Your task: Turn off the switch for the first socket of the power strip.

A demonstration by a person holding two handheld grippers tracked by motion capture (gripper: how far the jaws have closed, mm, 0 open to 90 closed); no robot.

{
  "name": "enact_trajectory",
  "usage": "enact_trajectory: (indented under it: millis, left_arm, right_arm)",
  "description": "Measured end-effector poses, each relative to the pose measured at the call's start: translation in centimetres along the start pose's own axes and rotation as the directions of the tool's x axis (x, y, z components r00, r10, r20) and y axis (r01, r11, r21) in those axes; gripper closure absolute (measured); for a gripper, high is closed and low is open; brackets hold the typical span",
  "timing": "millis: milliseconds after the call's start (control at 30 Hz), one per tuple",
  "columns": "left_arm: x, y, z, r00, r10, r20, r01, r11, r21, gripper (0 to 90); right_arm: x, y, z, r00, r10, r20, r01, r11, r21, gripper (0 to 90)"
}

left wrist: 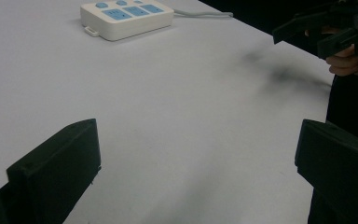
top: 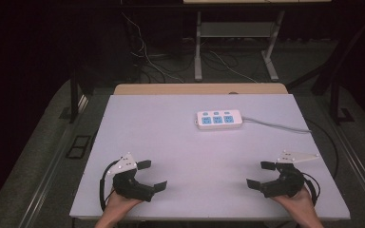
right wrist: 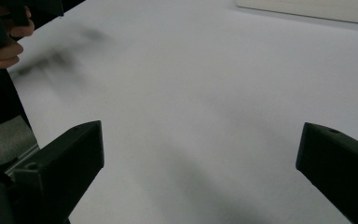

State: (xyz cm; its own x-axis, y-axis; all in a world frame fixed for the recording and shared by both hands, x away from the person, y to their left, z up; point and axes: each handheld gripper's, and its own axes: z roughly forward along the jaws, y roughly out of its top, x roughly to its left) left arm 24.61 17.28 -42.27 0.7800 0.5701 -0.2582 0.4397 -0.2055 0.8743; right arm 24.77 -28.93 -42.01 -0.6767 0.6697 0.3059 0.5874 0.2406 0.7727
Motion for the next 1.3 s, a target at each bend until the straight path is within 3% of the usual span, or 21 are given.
enact_trajectory:
  millis: [367, 1300]
  left_arm:
    - [0.2, -0.1, -0.1, 0.9999, -0.011, -0.002, 0.011, 0.9999, -0.003, 0.0]
    - [0.4, -0.2, -0.1, 0.9997, -0.023, -0.001, 0.023, 0.9997, -0.001, 0.0]
  right_arm:
    - [0.0, 0.6, 0.3, 0.9993, 0.019, -0.031, -0.018, 0.999, 0.036, 0.5]
    - [-0.5, 4.5, 1.5, 0.9976, -0.022, -0.066, 0.028, 0.996, 0.086, 0.5]
